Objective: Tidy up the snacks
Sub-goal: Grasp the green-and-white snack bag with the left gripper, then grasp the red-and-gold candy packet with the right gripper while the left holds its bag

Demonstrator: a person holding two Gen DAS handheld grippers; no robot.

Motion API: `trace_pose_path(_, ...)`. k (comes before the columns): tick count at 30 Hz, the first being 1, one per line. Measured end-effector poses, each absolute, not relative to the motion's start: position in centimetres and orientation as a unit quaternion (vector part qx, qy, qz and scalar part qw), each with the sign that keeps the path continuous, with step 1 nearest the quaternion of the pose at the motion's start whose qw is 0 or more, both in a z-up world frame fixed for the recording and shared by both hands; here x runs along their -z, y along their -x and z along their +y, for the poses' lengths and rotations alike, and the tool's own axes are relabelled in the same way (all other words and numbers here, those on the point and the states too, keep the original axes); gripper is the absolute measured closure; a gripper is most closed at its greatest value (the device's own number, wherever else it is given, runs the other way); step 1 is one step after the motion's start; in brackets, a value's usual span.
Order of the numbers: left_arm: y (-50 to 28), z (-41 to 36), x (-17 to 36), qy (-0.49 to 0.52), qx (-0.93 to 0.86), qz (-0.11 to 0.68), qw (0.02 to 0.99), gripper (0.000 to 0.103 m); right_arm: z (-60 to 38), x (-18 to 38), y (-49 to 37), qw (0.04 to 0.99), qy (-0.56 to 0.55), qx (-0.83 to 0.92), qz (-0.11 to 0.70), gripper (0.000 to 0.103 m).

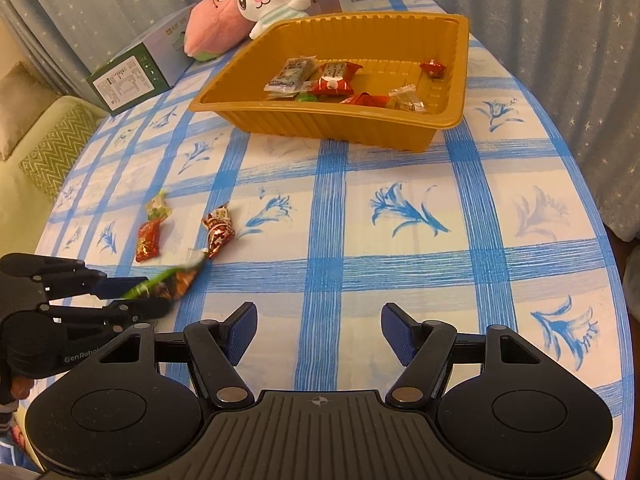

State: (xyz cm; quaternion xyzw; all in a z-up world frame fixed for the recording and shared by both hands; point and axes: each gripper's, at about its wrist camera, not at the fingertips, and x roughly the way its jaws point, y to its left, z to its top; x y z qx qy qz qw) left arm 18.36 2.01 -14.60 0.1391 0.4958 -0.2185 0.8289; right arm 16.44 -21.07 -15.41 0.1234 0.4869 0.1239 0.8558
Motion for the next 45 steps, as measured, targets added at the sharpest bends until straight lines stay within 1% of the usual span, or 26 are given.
trace_pose_path(3, -18.8, 1.6, 14.8, -0.145, 0.219, 0.493, 0.829, 0.075, -21.2, 15.5, -16.4, 0.856, -0.123, -0.123, 0.488, 0.034)
trace_pose_path(11, -19.3, 0.6, 15.7, -0.170, 0.221, 0.491, 0.825, 0.075, -21.4, 15.6, -16.3, 0.855, -0.125, -0.122, 0.488, 0.034)
trace_pose_path(13, -19.3, 0.8, 15.6, -0.160, 0.219, 0.493, 0.827, 0.080, -21.5, 15.6, -16.3, 0.856, -0.126, -0.122, 0.487, 0.034)
trace_pose_path(22, -17.7, 3.4, 13.0, -0.096, 0.185, 0.480, 0.852, 0.080, -20.4, 15.2, -17.2, 0.865, -0.106, -0.166, 0.461, 0.034)
trace_pose_path(29, -16.8, 6.9, 10.5, -0.048, 0.131, 0.467, 0.873, 0.080, -17.5, 14.8, -19.0, 0.874, -0.065, -0.224, 0.426, 0.035)
trace_pose_path(30, -16.7, 7.4, 10.2, -0.044, 0.121, 0.465, 0.876, 0.080, -17.0, 14.8, -19.3, 0.874, -0.057, -0.231, 0.423, 0.036)
trace_pose_path(32, -16.6, 8.5, 9.8, -0.035, 0.099, 0.460, 0.881, 0.080, -16.2, 15.0, -19.9, 0.875, -0.045, -0.243, 0.418, 0.046)
trace_pose_path(35, -16.6, 10.2, 9.3, -0.019, 0.073, 0.456, 0.887, 0.080, -15.0, 15.3, -20.9, 0.872, -0.032, -0.259, 0.414, 0.052)
trace_pose_path(41, -16.5, 12.6, 9.1, -0.003, 0.033, 0.454, 0.891, 0.080, -12.8, 16.1, -22.7, 0.867, -0.005, -0.286, 0.408, 0.061)
trace_pose_path(45, -16.4, 13.6, 9.0, 0.005, 0.017, 0.452, 0.892, 0.080, -11.6, 17.1, -23.7, 0.862, 0.018, -0.289, 0.416, 0.065)
